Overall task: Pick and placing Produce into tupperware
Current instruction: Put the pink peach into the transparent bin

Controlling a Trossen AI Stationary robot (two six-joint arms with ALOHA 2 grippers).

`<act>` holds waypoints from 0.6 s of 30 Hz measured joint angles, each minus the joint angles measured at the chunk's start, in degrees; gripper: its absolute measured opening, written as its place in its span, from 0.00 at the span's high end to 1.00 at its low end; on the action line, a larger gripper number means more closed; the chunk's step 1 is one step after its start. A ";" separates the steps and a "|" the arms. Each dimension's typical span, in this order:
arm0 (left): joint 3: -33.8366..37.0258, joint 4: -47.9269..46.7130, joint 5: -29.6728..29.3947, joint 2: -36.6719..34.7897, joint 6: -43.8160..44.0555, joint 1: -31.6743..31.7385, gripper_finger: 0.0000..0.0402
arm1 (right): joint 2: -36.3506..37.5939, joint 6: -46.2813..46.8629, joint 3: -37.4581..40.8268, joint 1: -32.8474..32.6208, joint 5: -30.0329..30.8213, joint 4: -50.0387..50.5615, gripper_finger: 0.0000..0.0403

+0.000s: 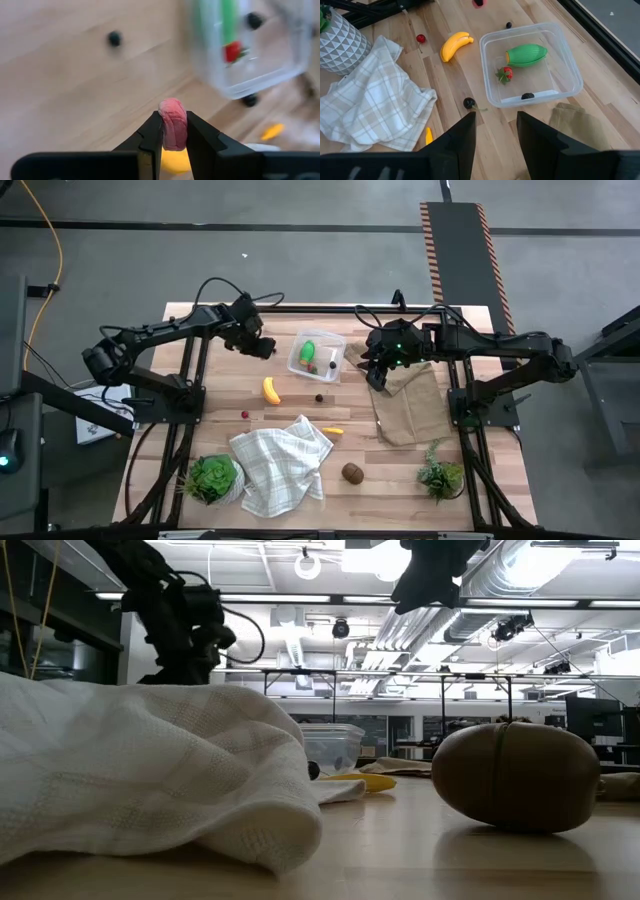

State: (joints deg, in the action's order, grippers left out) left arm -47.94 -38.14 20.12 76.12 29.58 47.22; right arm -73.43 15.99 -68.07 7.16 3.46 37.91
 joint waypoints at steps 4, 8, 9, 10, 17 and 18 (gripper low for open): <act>0.00 6.08 4.33 -0.69 0.25 0.00 0.85 | 0.00 0.03 0.00 0.00 0.00 0.00 0.67; 0.00 13.04 7.52 -0.70 1.71 -0.78 0.85 | 0.00 0.32 0.00 0.00 0.00 -0.02 0.67; 0.00 14.81 7.56 -0.70 1.90 -1.16 0.85 | 0.00 0.44 0.00 0.00 -0.02 0.00 0.67; 0.00 16.49 7.56 -0.70 2.05 -1.73 0.85 | 0.00 0.45 0.00 0.00 -0.01 0.00 0.67; 0.00 26.34 6.04 -0.70 2.07 -6.43 0.85 | 0.00 0.63 0.00 0.00 0.00 0.00 0.67; 0.00 27.45 5.06 -0.69 1.76 -7.21 0.85 | 0.00 0.63 0.00 0.00 0.00 0.00 0.67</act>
State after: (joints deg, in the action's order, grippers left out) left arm -47.94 -10.69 25.18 75.43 31.34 40.01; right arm -73.43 16.62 -68.07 7.16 3.46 37.91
